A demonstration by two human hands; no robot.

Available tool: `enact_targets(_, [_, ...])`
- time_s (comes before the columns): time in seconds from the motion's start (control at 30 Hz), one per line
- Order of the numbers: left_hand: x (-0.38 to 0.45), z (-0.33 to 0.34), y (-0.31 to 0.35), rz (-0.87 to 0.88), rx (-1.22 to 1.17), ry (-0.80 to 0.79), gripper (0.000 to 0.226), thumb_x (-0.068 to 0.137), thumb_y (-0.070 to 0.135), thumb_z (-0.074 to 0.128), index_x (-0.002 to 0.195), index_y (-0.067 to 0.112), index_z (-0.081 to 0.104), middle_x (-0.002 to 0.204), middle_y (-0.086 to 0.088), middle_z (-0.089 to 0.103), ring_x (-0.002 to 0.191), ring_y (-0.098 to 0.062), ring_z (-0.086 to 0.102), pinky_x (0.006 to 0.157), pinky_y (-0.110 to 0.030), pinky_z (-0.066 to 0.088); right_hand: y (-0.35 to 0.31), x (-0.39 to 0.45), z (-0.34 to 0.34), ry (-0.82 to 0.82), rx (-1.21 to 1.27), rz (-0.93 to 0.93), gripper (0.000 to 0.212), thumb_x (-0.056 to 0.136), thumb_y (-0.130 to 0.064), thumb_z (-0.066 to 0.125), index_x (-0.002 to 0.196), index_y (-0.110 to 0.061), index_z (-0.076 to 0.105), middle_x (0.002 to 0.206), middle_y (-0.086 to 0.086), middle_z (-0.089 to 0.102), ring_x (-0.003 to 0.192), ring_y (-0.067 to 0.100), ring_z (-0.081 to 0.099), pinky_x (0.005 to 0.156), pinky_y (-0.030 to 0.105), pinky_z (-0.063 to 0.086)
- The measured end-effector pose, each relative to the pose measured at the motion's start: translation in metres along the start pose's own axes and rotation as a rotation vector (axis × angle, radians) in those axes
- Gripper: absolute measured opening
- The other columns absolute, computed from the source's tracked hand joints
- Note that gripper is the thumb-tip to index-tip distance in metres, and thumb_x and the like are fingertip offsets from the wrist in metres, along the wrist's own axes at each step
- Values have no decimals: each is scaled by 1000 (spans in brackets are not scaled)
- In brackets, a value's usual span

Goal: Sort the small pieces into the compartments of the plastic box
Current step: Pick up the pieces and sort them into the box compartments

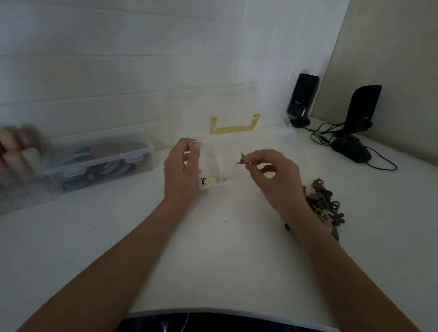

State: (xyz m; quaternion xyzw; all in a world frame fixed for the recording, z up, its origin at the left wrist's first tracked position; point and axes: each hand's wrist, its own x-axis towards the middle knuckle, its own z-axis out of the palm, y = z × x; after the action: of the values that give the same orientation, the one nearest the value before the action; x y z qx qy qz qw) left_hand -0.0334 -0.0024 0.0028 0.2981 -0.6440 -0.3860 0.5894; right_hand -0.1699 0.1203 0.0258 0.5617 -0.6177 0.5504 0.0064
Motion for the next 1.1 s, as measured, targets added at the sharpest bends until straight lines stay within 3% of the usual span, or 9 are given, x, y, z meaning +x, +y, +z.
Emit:
enact_targets(0.13, [0,-1,2,-18,-24,-6,24,93,30,49,73,42,57,76,25,61,69,0,57,56,-37,57,6,6,-14,-58,-122,-26,30,87,2,58,106,-18,71,113,-9,65,102,6,59,77,10,46])
enact_targets(0.33, [1,-1,-3,-57,-75,3,13,84,43,51,75,42,60,79,23,61,76,-5,59,55,-25,52,18,26,-49,-194,-292,-75,43,82,13,48,92,-19,75,99,-11,65,95,3,54,81,-1,34])
enact_targets(0.4, [1,-3,-6,-62,-86,13,12,85,39,53,76,39,61,82,21,62,80,-8,60,57,-25,52,24,26,-50,-143,-278,-71,40,82,13,47,85,-16,74,94,-10,66,93,6,56,81,5,38])
enact_targets(0.47, [1,-5,-5,-67,-99,17,13,86,36,53,77,38,62,84,19,64,83,-10,61,57,-25,51,29,23,-51,-110,-283,-66,36,81,12,49,74,-15,71,85,-5,67,85,13,58,77,20,45])
enact_targets(0.6, [0,-6,-1,-82,-105,19,15,87,35,53,77,39,63,84,19,63,85,-14,61,58,-27,52,38,19,-64,-253,-408,-93,31,77,5,53,65,-20,68,70,-6,63,71,10,54,64,27,45])
enact_targets(0.77, [0,-5,3,-111,-115,28,16,85,36,52,74,41,63,85,18,63,85,-14,61,57,-28,52,42,13,-75,-393,-534,-65,22,82,-15,60,91,-32,72,76,-15,66,65,0,54,64,16,41])
enact_targets(0.9, [-3,-2,5,-90,-107,21,16,85,38,51,73,42,61,83,21,62,84,-14,60,57,-30,51,46,12,-70,-580,-686,-47,33,85,-37,61,118,-36,62,104,-13,69,86,4,57,76,16,32])
enact_targets(1.03, [-7,-1,7,-8,-51,-33,15,85,46,46,77,45,58,83,25,61,85,-10,60,59,-24,54,44,13,-65,-576,-689,-41,29,85,-41,62,113,-34,64,110,-11,68,97,12,59,78,19,35])
enact_targets(1.1, [-7,-2,7,6,-37,-54,16,89,42,46,78,46,58,86,27,62,85,-4,61,62,-23,54,41,12,-65,-598,-657,-22,27,82,-45,63,105,-32,66,104,-14,68,92,9,59,77,22,43])
